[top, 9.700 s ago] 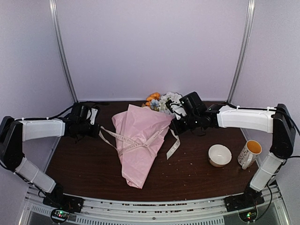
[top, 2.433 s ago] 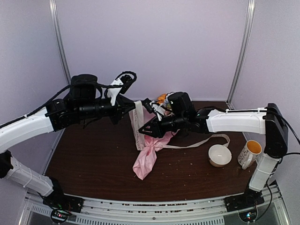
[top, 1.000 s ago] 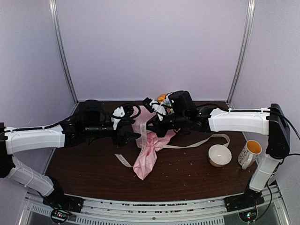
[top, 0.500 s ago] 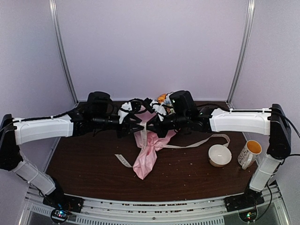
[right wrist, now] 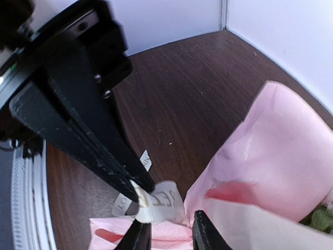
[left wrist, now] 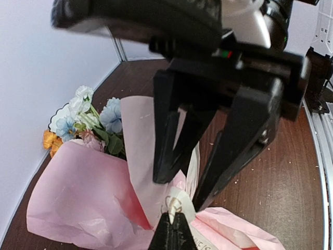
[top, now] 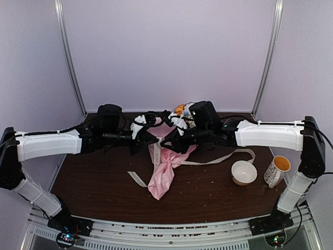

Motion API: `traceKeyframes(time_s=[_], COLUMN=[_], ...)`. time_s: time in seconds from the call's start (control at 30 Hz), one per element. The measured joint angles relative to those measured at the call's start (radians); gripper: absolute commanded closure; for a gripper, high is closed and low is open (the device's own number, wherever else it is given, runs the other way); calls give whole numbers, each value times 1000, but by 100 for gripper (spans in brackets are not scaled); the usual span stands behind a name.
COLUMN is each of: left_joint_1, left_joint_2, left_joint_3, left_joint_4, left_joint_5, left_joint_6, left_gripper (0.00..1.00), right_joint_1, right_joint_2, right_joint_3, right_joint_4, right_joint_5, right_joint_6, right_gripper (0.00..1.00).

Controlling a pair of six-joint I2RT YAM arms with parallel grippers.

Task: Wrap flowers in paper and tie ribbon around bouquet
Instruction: Pass from the right arm to the left, then pick up the right side of the half-tied ribbon from the center of the board.

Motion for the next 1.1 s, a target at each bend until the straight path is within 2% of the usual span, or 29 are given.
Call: traceKeyframes(time_s=[0.13,0.23,0.33,0.4,0.43,0.47,0.5,0.6,0.73,0.9,1.1], left_joint_1=[0,0,0,0,0,0,0,-4,-14,-21,-22], left_joint_2=[-6,-13,-14,-15,-15,-15,-15,-15,-15,-14,-14], left_joint_3=[-61,-109,-125,-127,-127,-128,-128,-129,-129,-129,-130], left_joint_4=[54,89,107,121,126,130,133,141,150,149,148], left_joint_5=[-41,-69,-89,-95,-98,-101,-105,-116,-127,-133,-135], left_joint_6=[-39,-69,-92,-103,-106,-109,-112,-117,-117,-114,-102], left_gripper=[100,100,100,100,100,100,100,100,100,100,100], right_joint_1=[-16,-63,-168,-296,-321,-456,-530,-681,-747,-787,-890], right_joint_2=[-73,-180,-274,-299,-299,-293,-284,-239,-96,76,156], right_joint_3=[-53,-135,-171,-159,-148,-140,-137,-127,-60,6,10], right_joint_4=[-77,-147,-259,-349,-385,-427,-463,-573,-716,-812,-878], right_joint_5=[69,121,228,299,330,364,391,445,478,480,456], right_joint_6=[16,46,106,160,181,205,224,251,260,254,234], right_gripper=[56,45,43,43,43,43,43,44,44,44,49])
